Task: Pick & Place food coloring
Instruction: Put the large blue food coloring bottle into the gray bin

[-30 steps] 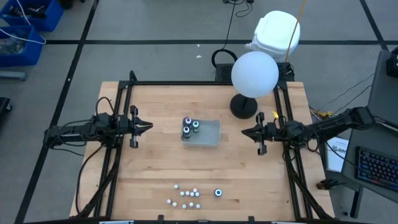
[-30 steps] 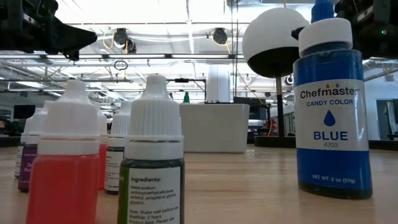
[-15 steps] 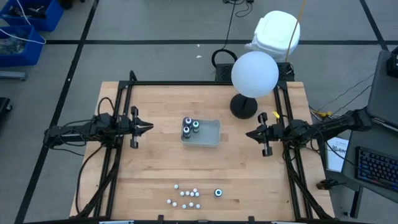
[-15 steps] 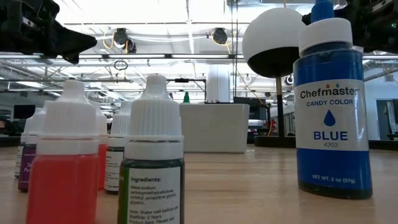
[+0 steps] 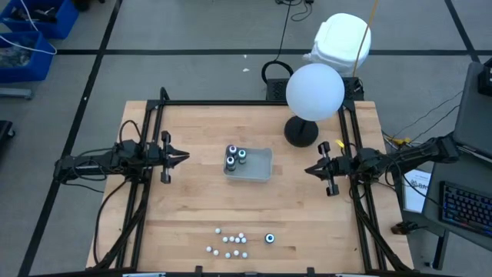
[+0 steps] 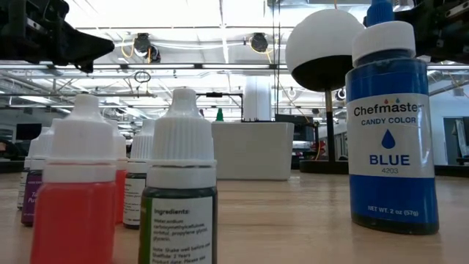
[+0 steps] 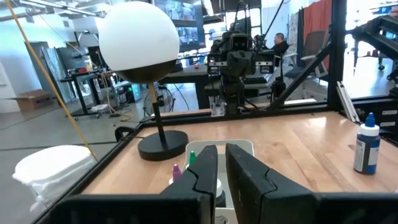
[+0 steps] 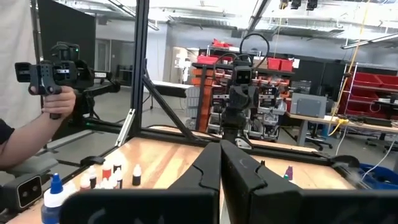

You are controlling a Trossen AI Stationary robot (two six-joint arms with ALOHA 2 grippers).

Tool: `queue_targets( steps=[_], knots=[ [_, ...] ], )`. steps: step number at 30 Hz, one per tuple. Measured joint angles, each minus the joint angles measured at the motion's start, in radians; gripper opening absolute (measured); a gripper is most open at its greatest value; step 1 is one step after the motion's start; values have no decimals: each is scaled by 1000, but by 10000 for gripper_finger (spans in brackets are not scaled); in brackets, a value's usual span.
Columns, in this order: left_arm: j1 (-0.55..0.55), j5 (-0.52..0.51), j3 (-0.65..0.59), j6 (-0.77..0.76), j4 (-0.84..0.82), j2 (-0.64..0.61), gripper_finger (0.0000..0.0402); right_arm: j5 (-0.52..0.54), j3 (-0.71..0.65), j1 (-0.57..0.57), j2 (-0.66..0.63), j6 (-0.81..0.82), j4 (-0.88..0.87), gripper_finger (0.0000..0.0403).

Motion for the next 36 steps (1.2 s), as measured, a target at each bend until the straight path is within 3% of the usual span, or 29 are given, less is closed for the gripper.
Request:
queue_targets(
  steps=[36],
  knots=[
    [0, 0, 0, 25, 3, 0, 42, 1, 1, 0, 4, -3, -10, 0]
  ],
)
